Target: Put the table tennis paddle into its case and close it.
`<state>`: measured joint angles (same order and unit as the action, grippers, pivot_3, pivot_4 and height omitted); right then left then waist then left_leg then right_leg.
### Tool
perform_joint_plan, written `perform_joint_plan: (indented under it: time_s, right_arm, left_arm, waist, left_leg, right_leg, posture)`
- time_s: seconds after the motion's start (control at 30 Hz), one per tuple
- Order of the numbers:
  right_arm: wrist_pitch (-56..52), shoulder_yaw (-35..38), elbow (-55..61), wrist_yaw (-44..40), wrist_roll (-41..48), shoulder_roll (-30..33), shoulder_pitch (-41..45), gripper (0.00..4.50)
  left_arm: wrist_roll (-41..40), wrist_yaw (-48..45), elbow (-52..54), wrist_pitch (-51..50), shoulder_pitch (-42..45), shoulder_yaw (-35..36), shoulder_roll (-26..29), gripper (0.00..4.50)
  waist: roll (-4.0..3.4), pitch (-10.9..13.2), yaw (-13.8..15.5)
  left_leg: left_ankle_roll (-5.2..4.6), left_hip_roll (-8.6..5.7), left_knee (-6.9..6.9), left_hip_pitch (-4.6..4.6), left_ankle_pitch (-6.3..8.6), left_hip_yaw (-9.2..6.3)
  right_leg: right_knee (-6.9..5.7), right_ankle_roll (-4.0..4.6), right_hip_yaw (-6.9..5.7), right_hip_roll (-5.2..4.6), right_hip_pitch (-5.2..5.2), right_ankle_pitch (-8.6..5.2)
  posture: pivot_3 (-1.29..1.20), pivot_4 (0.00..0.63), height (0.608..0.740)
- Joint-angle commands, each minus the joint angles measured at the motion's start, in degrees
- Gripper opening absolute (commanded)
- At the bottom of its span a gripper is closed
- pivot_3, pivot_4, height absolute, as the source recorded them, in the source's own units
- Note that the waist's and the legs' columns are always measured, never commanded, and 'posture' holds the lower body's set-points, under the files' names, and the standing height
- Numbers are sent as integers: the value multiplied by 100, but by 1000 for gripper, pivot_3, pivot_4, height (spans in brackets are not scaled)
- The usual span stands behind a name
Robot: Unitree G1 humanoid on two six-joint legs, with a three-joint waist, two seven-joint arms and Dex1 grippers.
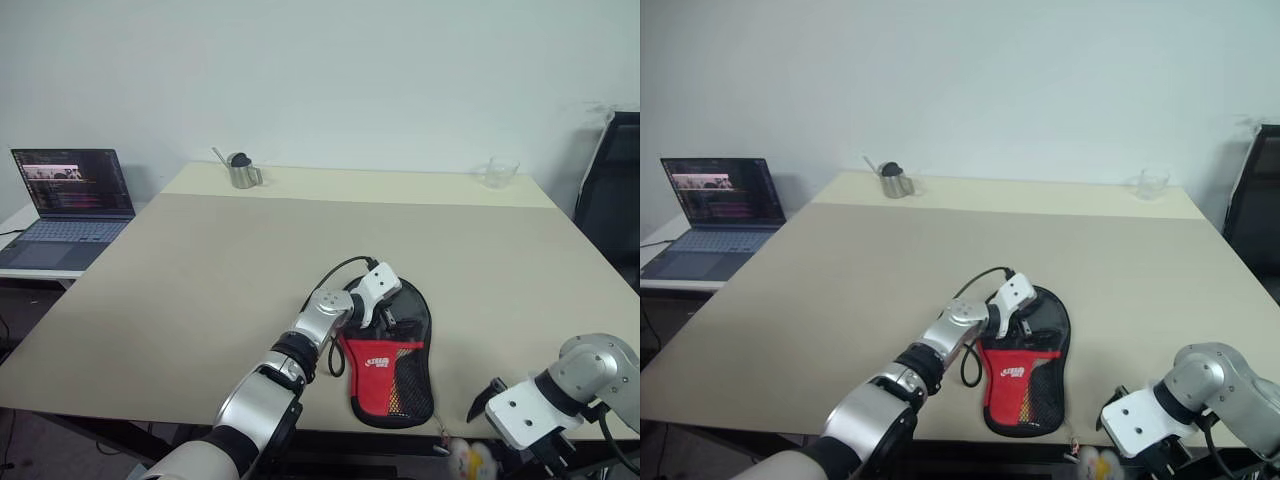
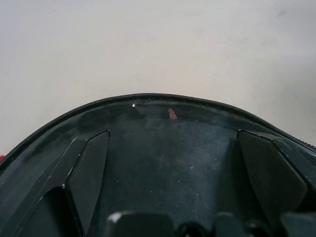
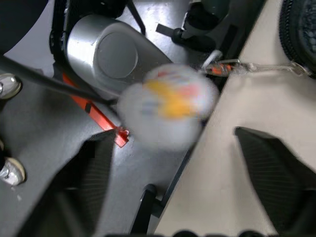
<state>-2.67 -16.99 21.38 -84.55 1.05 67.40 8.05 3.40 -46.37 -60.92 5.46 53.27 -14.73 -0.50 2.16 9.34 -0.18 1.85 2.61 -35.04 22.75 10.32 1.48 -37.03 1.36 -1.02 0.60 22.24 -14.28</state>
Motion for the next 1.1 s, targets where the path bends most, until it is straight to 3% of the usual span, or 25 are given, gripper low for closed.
perform_joint_plan:
  time_s: [0.03,0.2,0.43,0.5,0.8,1.0,1.1]
  right_arm:
    - [50,231,-327,94,11,-38,255,4484]
    - [-617,581,-1072,138,596,-455,1330,4484]
    - [-727,572,-2625,262,647,-1320,2564,4484]
    - [-594,519,-2992,220,555,-1404,2786,4484]
    - [584,395,-5277,46,-47,-1499,4061,4484]
    - [1206,342,-6633,-399,-280,-1499,4986,4484]
    - [1474,283,-7073,-490,-388,-1592,5346,4484]
  left_arm:
    - [116,-144,-89,-163,-257,-20,131,4500]
    - [-199,-828,1138,-498,-591,134,627,4500]
    - [-599,-1630,4059,-1810,-1160,216,1786,4500]
    - [-726,-1662,4571,-2157,-1271,440,2260,4500]
    - [-1817,-2332,6767,-3937,-2637,1809,4833,4500]
    - [-2370,-2495,7488,-4306,-3717,2971,5833,4500]
    - [-2553,-2550,7768,-4337,-4128,3250,6079,4500]
  waist:
    - [1,1,-6]
    - [3,22,-161]
    - [11,63,-157]
    - [3,70,-132]
    - [-16,101,-171]
    - [-29,121,-155]
    - [-33,126,-159]
  left_leg:
    - [0,0,0,0,0,0]
    - [-17,6,14,-2,-10,8]
    - [-3,22,35,29,-3,11]
    - [-2,12,17,73,-3,22]
    - [-3,19,19,67,-2,34]
    - [-3,20,19,67,-2,33]
    - [-5,24,23,67,0,34]
  right_leg:
    - [0,0,-1,0,0,0]
    - [-5,0,7,3,7,1]
    - [-41,-14,15,25,62,8]
    - [-97,-25,30,25,122,-14]
    - [-99,-20,40,17,131,-21]
    - [-102,-15,39,9,134,-23]
    - [-102,-9,44,2,139,-27]
  posture:
    - [0,150,740]
    - [0,150,740]
    - [0,150,740]
    - [0,150,740]
    - [0,150,740]
    - [0,150,740]
    - [0,150,740]
